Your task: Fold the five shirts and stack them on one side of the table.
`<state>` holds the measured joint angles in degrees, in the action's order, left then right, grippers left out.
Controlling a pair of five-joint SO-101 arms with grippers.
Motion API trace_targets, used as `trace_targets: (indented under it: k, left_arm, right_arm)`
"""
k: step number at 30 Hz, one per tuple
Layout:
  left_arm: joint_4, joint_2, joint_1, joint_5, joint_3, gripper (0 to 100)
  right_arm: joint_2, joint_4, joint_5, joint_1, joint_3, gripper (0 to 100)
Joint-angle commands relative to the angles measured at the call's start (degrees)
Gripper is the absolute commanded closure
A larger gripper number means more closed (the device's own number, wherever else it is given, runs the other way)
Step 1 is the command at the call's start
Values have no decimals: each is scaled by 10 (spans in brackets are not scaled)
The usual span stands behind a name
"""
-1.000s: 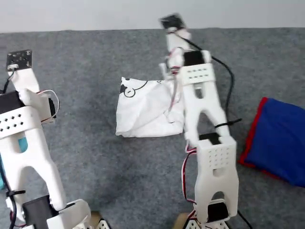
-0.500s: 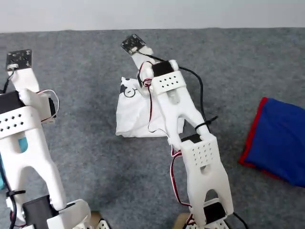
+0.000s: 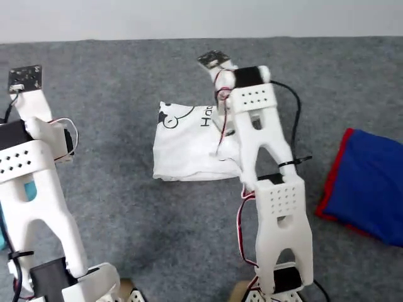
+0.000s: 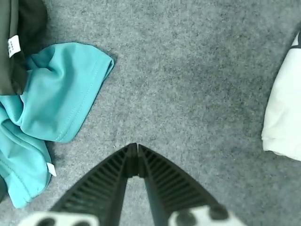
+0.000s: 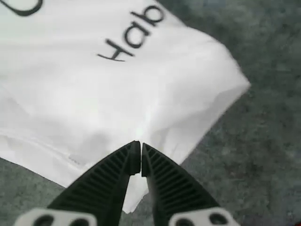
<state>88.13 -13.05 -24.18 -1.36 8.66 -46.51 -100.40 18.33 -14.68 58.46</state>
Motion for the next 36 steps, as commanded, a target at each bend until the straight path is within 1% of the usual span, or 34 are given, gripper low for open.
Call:
trace_targets:
  k: [1,4,8,14,16,21,23,26,29,33,36]
  left_arm:
    - [-15,-20,-1,-3,0,996]
    - [-15,-20,0,-4,0,996]
    - [-15,-19,0,-3,0,996]
    - [-16,-19,1,-3,0,996]
    - [-16,-20,0,-3,0,996]
    - [-14,-23,-3,-3,0,996]
    - [-13,-23,-4,-3,0,996]
    - [-12,-24,-4,-3,0,996]
    - [-12,-24,-4,-3,0,996]
    - [-13,-25,-6,-1,-2,996]
    - [-18,-39,-39,5,-3,996]
  right_arm:
    - [69,-26,8,8,-40,988]
    - [113,-25,7,4,-113,987]
    - [140,-19,3,-27,-126,987]
    - [129,-6,2,-133,-127,987]
    - [111,3,2,-153,-127,987]
    - [36,24,2,-172,-127,987]
    - [9,16,2,-178,-127,987]
    - [-11,-23,-11,-192,-128,987]
    - [0,-26,-11,-193,-133,987]
    - [61,-20,-10,-194,-132,987]
    - [93,6,-14,-195,-132,987]
